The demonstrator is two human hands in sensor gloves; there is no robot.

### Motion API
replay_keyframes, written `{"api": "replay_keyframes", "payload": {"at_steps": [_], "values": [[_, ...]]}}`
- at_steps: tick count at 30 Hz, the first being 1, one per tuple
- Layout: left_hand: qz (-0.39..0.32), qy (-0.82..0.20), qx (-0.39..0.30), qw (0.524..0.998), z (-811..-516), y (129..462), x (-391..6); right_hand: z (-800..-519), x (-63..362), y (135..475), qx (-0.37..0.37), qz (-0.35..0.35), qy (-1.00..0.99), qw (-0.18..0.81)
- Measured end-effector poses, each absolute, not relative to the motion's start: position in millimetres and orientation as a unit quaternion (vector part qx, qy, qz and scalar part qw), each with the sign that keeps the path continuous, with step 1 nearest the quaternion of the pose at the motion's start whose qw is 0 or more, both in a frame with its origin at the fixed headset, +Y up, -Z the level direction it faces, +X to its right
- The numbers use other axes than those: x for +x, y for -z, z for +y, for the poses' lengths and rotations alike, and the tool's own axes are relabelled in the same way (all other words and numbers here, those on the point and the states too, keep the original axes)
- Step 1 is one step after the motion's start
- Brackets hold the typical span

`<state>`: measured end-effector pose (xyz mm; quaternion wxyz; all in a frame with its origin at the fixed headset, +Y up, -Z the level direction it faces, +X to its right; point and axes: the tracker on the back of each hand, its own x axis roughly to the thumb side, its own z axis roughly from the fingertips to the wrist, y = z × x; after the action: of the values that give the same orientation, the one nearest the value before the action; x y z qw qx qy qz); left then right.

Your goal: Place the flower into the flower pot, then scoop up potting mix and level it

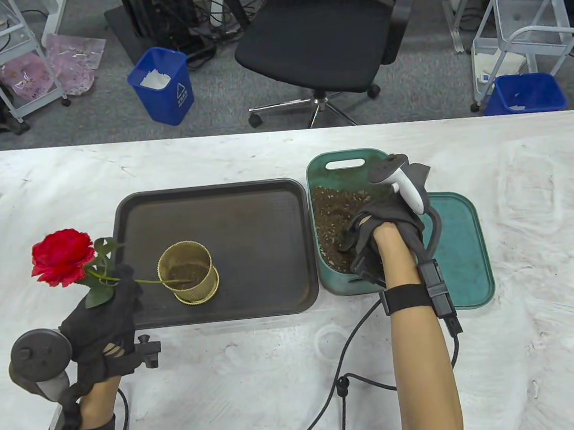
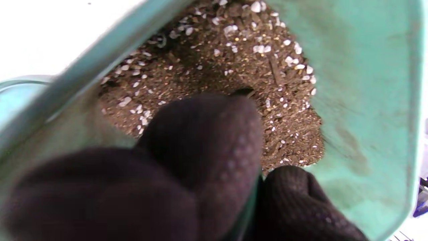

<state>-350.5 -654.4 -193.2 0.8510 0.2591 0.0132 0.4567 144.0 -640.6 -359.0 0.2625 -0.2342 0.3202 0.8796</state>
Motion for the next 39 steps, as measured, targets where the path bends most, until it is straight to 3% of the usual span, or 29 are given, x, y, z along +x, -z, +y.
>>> {"api": "replay_keyframes", "payload": {"at_steps": [12,22,31,39], "values": [[0.014,-0.455,0.260,0.851,-654.2,192.8,-350.5,-661.4,145.3,368.7,-0.233,0.313,-0.839,0.380],[0.014,-0.456,0.260,0.851,-653.6,192.5,-349.9,-658.7,161.4,356.4,-0.246,0.280,-0.786,0.493],[0.016,-0.459,0.259,0.850,-653.6,192.5,-350.2,-639.5,168.4,334.9,-0.254,0.219,-0.771,0.541],[0.016,-0.462,0.258,0.848,-653.4,192.6,-350.6,-605.8,170.3,316.8,-0.230,0.174,-0.791,0.540]]}}
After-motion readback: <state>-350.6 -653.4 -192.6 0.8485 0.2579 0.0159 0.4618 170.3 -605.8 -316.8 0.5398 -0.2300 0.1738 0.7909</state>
